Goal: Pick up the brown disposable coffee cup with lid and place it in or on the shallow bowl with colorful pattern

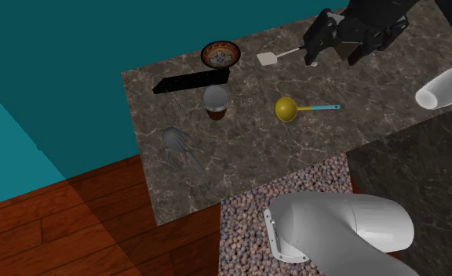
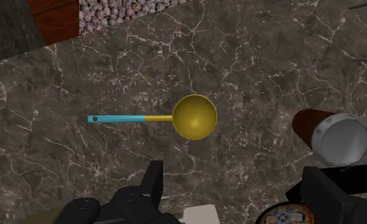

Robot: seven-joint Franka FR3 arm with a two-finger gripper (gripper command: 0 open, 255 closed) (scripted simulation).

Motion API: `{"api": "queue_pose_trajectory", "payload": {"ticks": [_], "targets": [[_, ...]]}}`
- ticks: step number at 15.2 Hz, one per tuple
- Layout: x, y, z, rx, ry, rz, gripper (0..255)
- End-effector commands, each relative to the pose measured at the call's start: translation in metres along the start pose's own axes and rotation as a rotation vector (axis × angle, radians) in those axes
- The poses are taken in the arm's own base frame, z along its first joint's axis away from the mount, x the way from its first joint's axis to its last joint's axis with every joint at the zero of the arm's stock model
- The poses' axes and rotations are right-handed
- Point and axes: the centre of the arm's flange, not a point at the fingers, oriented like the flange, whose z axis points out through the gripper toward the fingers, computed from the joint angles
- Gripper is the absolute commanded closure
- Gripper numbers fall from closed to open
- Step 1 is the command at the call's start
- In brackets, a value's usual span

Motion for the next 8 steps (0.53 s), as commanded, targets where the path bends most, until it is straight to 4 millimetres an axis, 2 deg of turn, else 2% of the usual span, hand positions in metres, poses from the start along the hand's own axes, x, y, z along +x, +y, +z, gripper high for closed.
{"api": "queue_pose_trajectory", "payload": {"ticks": [1,8], "targets": [[0.0,0.0,0.0,0.0,0.0,0.0,0],[0.024,-0.056,0.067,0.02,-0.007,-0.186,0]]}}
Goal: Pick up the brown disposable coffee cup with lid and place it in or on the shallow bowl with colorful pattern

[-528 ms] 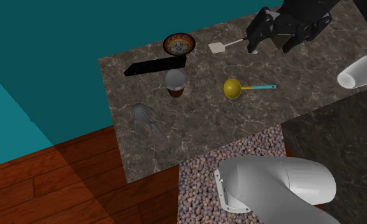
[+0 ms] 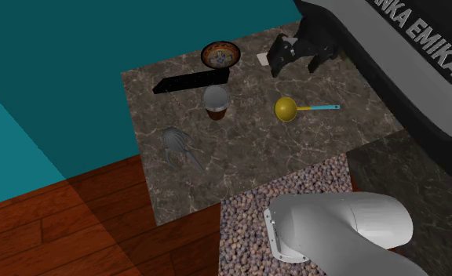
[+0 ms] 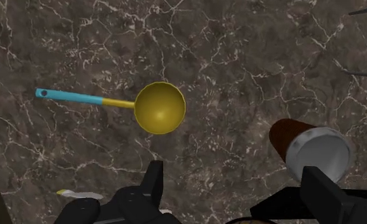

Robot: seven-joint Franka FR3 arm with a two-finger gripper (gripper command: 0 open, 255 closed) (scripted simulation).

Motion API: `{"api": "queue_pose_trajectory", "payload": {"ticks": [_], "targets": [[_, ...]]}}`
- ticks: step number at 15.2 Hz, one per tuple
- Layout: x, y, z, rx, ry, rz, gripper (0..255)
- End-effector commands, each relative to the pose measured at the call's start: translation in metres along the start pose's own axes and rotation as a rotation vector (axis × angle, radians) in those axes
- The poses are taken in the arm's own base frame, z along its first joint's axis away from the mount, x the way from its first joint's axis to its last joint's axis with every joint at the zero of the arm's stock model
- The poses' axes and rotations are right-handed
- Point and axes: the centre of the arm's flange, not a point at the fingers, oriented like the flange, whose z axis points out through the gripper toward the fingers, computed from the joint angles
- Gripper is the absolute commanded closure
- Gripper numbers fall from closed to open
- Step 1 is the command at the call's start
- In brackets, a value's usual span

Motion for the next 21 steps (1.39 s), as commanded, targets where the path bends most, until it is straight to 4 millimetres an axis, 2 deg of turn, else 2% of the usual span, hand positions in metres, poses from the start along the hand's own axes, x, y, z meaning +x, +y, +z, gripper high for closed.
{"api": "queue_pose_trajectory", "payload": {"ticks": [1,8,15,21], "targets": [[0.009,-0.015,0.02,0.006,0.0,-0.054,0],[0.03,-0.073,0.086,0.026,-0.007,-0.24,0],[0.039,-0.135,0.152,0.046,-0.013,-0.426,0],[0.038,-0.137,0.18,0.047,-0.013,-0.43,0]]}}
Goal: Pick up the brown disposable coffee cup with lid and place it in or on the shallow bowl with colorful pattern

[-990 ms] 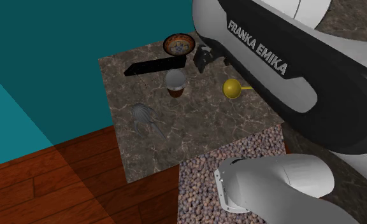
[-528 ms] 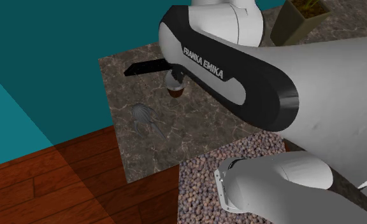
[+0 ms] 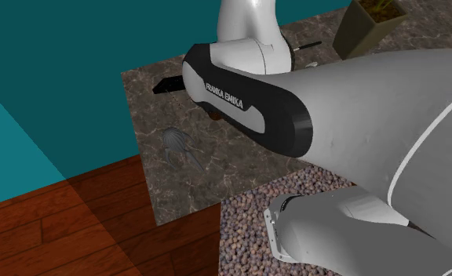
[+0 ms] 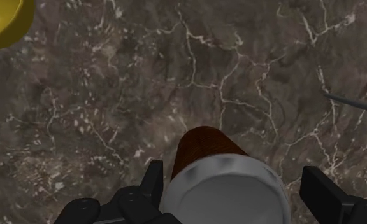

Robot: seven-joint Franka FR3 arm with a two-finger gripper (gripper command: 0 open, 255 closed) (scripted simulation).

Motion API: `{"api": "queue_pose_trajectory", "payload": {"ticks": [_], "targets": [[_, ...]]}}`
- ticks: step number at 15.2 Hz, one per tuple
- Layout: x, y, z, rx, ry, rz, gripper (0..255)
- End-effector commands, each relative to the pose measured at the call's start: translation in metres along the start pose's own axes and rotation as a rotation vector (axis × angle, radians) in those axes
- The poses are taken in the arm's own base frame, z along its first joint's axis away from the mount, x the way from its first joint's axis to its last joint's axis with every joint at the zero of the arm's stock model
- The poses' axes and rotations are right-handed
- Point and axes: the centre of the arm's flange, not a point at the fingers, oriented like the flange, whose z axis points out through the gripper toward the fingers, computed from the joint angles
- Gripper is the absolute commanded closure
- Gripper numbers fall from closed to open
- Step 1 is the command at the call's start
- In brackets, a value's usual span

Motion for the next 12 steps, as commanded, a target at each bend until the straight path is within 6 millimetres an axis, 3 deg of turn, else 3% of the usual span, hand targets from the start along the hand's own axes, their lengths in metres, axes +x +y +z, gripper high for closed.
{"api": "queue_pose_trajectory", "payload": {"ticks": [1,2,10,11,12], "targets": [[0.0008,-0.0007,0.0111,0.0,0.001,-0.001,0],[0.0008,-0.0007,0.0194,0.0,0.001,-0.001,0],[0.0008,-0.0007,0.0194,0.0,0.001,-0.001,0],[0.0008,-0.0007,0.0194,0.0,0.001,-0.001,255],[0.0008,-0.0007,0.0194,0.0,0.001,-0.001,255]]}}
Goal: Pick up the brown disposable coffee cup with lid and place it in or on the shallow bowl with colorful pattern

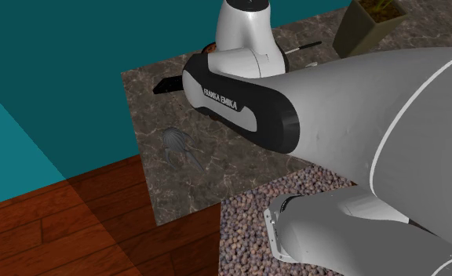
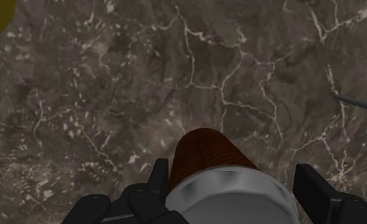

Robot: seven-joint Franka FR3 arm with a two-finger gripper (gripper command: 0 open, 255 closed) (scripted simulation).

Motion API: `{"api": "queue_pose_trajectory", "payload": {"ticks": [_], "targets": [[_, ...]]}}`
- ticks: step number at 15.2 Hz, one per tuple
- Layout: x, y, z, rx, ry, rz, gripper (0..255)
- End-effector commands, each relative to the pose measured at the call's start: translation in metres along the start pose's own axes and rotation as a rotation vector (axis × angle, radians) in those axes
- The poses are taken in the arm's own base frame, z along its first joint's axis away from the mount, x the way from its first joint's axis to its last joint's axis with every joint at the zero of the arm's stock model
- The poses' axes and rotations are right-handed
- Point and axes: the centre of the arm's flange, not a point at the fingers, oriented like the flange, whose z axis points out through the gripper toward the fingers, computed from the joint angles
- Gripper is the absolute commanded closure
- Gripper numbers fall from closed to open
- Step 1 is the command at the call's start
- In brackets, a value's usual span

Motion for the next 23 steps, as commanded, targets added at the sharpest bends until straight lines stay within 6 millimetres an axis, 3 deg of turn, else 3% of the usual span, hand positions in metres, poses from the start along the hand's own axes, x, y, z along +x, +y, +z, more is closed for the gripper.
{"api": "queue_pose_trajectory", "payload": {"ticks": [1,8,23], "targets": [[0.0,0.0,0.001,0.0,-0.001,0.001,255],[0.0,0.0,0.001,0.0,-0.001,0.001,255],[0.005,-0.01,-0.078,0.0,-0.001,0.001,255]]}}
